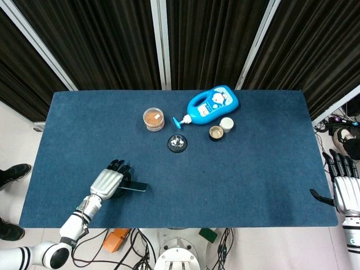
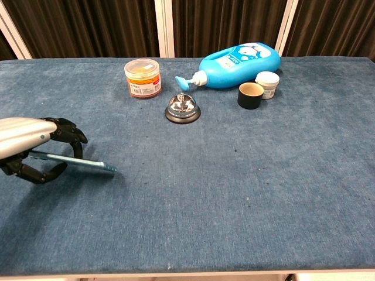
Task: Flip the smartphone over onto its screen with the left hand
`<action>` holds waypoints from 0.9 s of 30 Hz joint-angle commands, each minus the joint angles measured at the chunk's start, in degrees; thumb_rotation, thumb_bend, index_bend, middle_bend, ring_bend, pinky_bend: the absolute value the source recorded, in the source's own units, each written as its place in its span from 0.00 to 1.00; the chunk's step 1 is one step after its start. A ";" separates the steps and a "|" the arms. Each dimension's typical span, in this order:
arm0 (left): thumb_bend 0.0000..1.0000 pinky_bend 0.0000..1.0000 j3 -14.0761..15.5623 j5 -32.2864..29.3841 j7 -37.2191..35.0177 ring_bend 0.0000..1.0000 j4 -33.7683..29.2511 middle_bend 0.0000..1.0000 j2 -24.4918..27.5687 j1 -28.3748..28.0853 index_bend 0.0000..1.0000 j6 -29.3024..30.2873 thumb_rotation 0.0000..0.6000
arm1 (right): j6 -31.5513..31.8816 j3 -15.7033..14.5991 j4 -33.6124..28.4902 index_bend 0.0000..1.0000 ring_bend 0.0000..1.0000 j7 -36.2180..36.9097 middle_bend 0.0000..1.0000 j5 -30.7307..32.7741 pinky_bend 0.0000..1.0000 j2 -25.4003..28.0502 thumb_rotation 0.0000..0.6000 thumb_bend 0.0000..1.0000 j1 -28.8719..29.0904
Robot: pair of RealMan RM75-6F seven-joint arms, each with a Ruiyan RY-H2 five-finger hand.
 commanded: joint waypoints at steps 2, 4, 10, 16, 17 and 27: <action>0.56 0.00 -0.81 -2.71 -0.28 0.03 -0.66 0.16 1.50 -2.09 0.48 -3.12 1.00 | -0.01 -0.06 -0.02 0.00 0.00 0.04 0.03 0.04 0.00 -0.04 1.00 0.25 -0.09; 0.56 0.00 -1.41 -4.41 -0.61 0.03 -0.92 0.16 2.12 -3.32 0.44 -4.99 1.00 | -0.01 -0.10 -0.09 0.00 0.00 -0.05 0.03 0.05 0.00 0.00 1.00 0.25 -0.14; 0.56 0.00 -2.52 -10.14 -0.81 0.02 -0.98 0.16 3.84 -7.00 0.30 -10.09 1.00 | 0.28 -0.11 -0.34 0.00 0.00 -0.13 0.03 0.25 0.00 0.10 1.00 0.25 -0.48; 0.56 0.00 -2.59 -15.29 0.63 0.01 -0.95 0.12 5.10 -10.43 0.18 -12.69 1.00 | 0.12 -0.17 -0.44 0.00 0.00 -0.24 0.03 0.47 0.00 0.11 1.00 0.25 -0.61; 0.56 0.00 -2.66 -15.93 0.65 0.00 -1.04 0.12 5.19 -10.77 0.16 -12.67 1.00 | 0.07 -0.17 -0.43 0.00 0.00 -0.23 0.03 0.53 0.00 0.11 1.00 0.25 -0.62; 0.55 0.00 -3.17 -19.29 -1.33 0.00 -0.38 0.10 4.44 -13.25 0.12 -12.06 1.00 | -0.11 -0.16 -0.07 0.00 0.00 0.26 0.03 0.78 0.00 0.11 1.00 0.25 -0.80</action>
